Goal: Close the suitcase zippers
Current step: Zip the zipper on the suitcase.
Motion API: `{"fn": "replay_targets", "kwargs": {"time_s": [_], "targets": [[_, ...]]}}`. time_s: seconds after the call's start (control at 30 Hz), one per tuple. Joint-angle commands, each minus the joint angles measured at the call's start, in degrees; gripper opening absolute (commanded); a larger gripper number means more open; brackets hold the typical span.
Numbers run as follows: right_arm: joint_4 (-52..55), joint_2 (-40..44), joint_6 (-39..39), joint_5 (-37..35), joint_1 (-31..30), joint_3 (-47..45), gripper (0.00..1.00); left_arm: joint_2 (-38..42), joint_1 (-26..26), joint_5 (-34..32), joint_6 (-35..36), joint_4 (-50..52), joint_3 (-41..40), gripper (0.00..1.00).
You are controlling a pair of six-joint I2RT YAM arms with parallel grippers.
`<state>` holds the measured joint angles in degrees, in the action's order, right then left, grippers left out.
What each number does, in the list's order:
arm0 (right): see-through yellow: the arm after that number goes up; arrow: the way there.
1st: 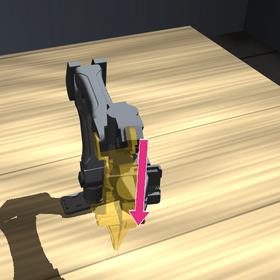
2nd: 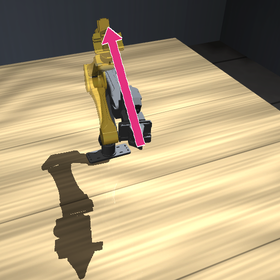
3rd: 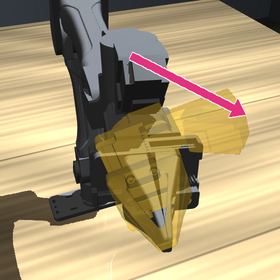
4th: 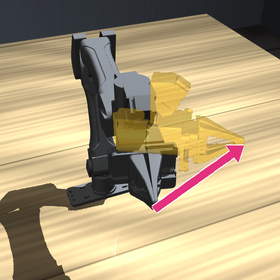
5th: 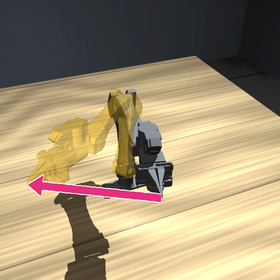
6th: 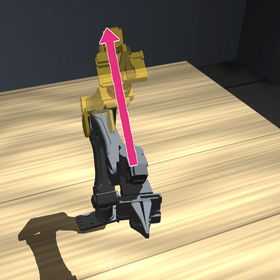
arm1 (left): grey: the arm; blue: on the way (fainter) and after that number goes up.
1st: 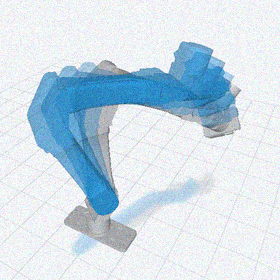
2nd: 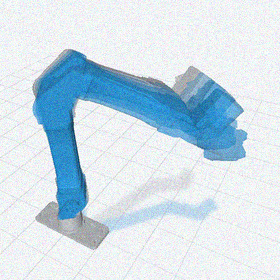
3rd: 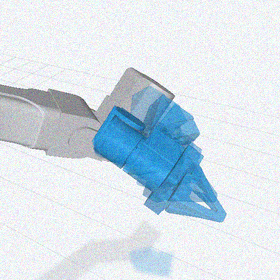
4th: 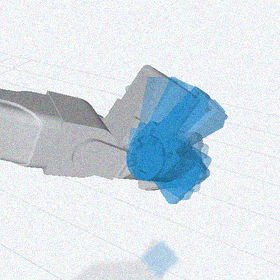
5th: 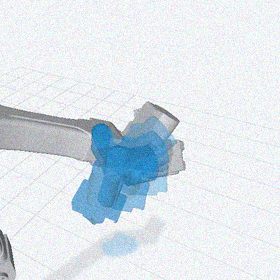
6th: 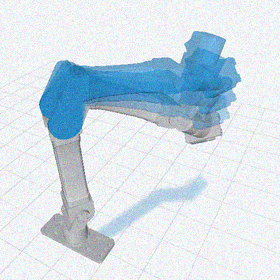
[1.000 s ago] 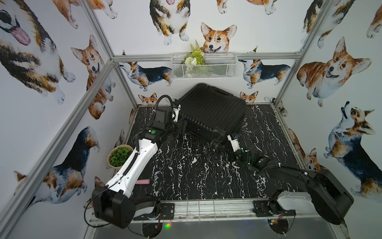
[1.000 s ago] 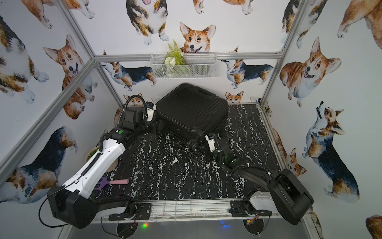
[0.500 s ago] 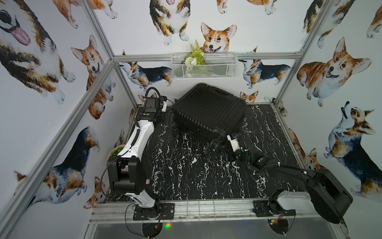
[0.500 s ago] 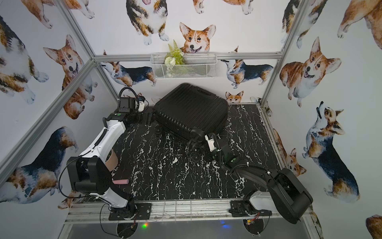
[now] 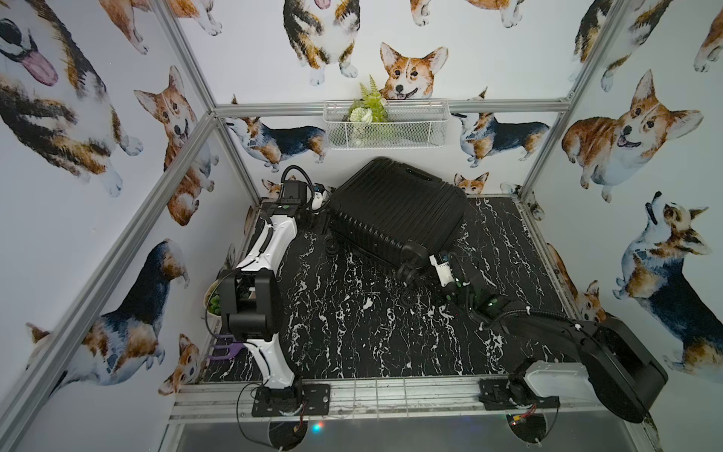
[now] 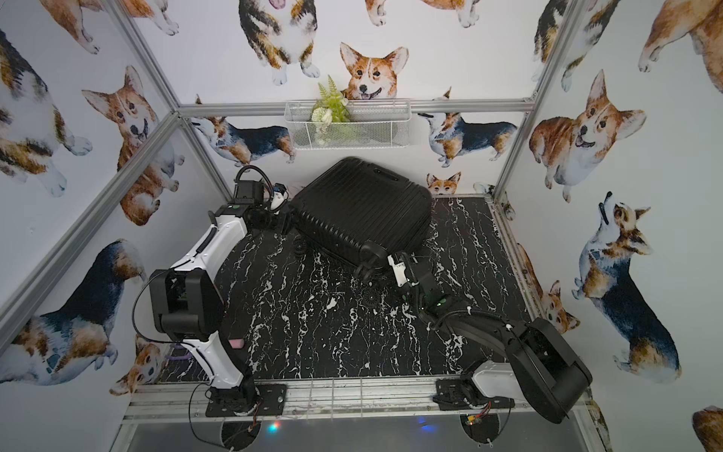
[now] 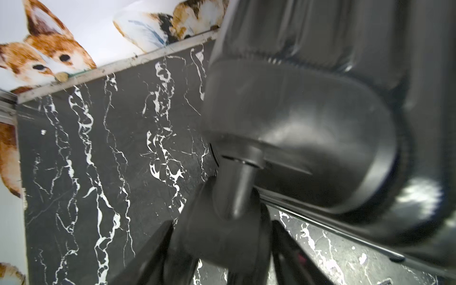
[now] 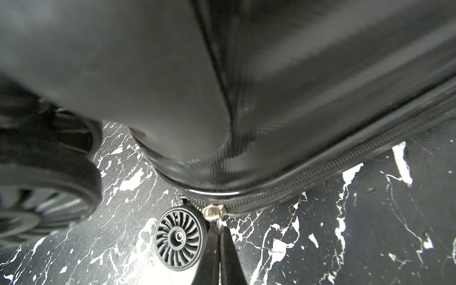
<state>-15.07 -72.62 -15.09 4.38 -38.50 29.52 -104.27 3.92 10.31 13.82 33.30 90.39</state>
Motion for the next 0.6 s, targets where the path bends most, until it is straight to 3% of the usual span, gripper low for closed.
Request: {"fn": "replay_targets", "kwargs": {"time_s": [0.0,0.07,0.2,0.47,0.57], "targets": [[1.79,0.01,-0.11,-2.58,0.15,0.37,0.0,-0.65,-0.03,0.81,0.89,1.96,0.65,0.44],[1.83,0.18,-0.27,-3.73,0.18,0.37,0.0,-0.61,-0.02,0.25,0.65,2.76,0.54,0.35],[2.27,1.09,-0.12,-6.03,0.23,0.49,0.0,2.53,0.35,-0.3,-1.6,3.35,-1.77,0.28],[3.34,0.88,-3.68,-4.73,3.23,1.77,0.0,14.07,5.39,-0.23,-8.7,3.15,-11.22,0.26],[3.04,0.48,-6.32,-1.71,5.75,2.11,0.0,17.89,7.46,-3.75,-13.16,3.79,-14.39,0.26]]}}
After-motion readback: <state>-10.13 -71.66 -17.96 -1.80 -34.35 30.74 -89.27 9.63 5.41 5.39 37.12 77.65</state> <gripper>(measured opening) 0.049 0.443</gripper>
